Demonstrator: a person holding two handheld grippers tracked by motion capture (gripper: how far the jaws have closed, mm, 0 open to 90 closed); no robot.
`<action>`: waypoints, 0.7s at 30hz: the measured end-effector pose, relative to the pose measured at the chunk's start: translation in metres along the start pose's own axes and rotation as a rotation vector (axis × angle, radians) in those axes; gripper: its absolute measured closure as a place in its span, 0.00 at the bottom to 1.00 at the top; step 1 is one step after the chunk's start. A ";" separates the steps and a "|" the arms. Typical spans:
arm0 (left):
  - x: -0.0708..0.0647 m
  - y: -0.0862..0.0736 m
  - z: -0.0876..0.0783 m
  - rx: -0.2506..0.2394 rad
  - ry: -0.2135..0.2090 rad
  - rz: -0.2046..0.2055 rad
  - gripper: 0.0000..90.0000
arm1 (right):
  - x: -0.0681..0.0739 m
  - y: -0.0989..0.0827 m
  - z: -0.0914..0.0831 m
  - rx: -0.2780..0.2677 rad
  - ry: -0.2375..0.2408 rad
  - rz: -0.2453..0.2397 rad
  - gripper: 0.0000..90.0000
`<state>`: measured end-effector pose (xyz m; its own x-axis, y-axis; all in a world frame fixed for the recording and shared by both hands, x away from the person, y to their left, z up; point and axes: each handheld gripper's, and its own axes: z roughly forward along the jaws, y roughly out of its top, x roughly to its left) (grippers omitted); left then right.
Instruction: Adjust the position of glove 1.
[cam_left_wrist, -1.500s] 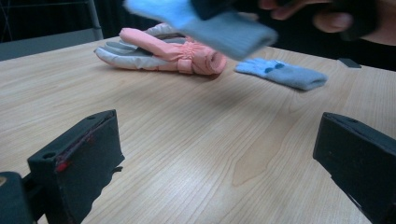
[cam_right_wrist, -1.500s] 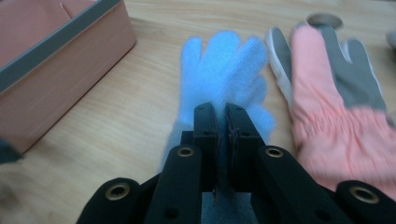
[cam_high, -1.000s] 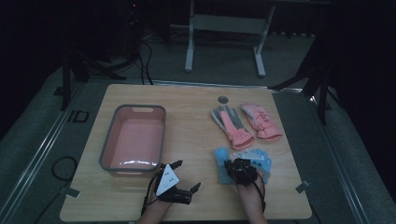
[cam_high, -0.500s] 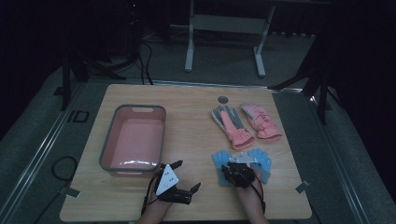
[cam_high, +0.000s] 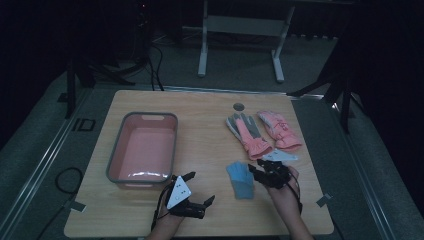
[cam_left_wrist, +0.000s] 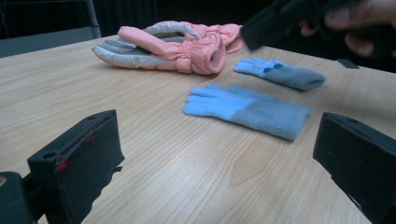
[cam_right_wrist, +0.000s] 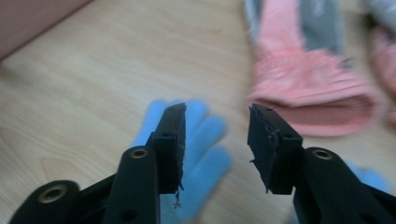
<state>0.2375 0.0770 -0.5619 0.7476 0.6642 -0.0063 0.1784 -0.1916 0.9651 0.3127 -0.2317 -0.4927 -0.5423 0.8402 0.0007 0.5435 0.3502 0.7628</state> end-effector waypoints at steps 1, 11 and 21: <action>0.000 0.000 0.000 0.000 0.000 0.000 0.01 | -0.006 0.001 -0.003 0.001 0.010 0.011 0.67; 0.000 0.000 0.000 0.002 0.003 -0.005 0.01 | -0.063 -0.024 -0.014 0.093 0.018 0.035 0.68; 0.001 0.000 0.000 0.001 0.004 -0.011 0.01 | -0.083 -0.061 0.004 0.157 -0.006 0.059 0.67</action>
<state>0.2383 0.0772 -0.5620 0.7428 0.6693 -0.0162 0.1875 -0.1847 0.9647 0.3273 -0.3214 -0.5419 -0.5030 0.8635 0.0380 0.6678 0.3603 0.6513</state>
